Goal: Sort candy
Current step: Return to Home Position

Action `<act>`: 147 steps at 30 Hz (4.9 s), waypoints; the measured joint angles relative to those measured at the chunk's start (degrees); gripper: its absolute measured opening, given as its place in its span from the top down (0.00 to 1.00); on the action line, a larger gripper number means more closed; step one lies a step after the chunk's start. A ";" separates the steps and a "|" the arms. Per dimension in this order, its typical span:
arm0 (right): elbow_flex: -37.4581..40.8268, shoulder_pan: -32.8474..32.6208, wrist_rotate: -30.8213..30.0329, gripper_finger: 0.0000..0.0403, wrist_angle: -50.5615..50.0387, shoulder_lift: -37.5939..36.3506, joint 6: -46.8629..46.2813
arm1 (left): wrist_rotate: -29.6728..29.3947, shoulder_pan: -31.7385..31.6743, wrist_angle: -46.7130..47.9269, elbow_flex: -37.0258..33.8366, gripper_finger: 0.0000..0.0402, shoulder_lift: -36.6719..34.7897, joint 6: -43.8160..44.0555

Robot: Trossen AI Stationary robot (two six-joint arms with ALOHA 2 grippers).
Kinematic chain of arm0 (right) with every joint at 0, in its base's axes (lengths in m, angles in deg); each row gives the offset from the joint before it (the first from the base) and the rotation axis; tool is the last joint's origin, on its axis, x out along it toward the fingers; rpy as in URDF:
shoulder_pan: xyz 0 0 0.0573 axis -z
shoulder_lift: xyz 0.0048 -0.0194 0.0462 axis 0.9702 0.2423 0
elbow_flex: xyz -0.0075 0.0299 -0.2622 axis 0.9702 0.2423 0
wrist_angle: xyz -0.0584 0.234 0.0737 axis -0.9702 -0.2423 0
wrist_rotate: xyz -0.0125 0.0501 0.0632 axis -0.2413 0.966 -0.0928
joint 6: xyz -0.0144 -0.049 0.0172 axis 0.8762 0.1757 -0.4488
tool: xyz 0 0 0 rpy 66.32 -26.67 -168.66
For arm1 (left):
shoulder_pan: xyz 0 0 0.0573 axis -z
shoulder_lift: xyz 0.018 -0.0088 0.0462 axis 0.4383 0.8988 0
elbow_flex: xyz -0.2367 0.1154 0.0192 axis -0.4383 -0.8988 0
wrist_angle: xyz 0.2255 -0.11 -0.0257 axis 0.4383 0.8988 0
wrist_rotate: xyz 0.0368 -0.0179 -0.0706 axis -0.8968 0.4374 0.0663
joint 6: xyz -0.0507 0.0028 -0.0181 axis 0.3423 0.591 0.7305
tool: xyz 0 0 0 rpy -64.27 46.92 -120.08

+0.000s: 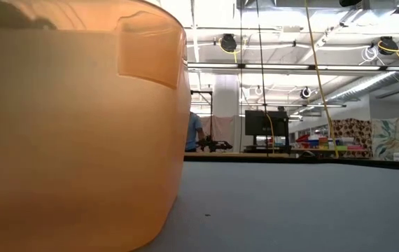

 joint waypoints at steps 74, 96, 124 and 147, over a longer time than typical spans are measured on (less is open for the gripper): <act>29.13 34.22 30.34 1.00 -16.12 -40.70 -0.44 | 5.18 -42.36 -44.29 -32.98 0.98 -40.66 -37.58; 33.73 34.09 30.56 1.00 -14.02 -40.81 -4.08 | 2.65 -42.65 -63.26 -53.26 0.98 -42.99 -32.81; 33.68 34.08 34.80 1.00 -13.65 -44.22 -1.12 | -2.36 -40.53 -64.11 -65.77 0.98 -61.67 -29.62; 33.68 34.07 37.85 1.00 -43.44 -76.92 1.06 | -2.89 -39.83 -54.50 -65.82 0.98 -69.88 -29.53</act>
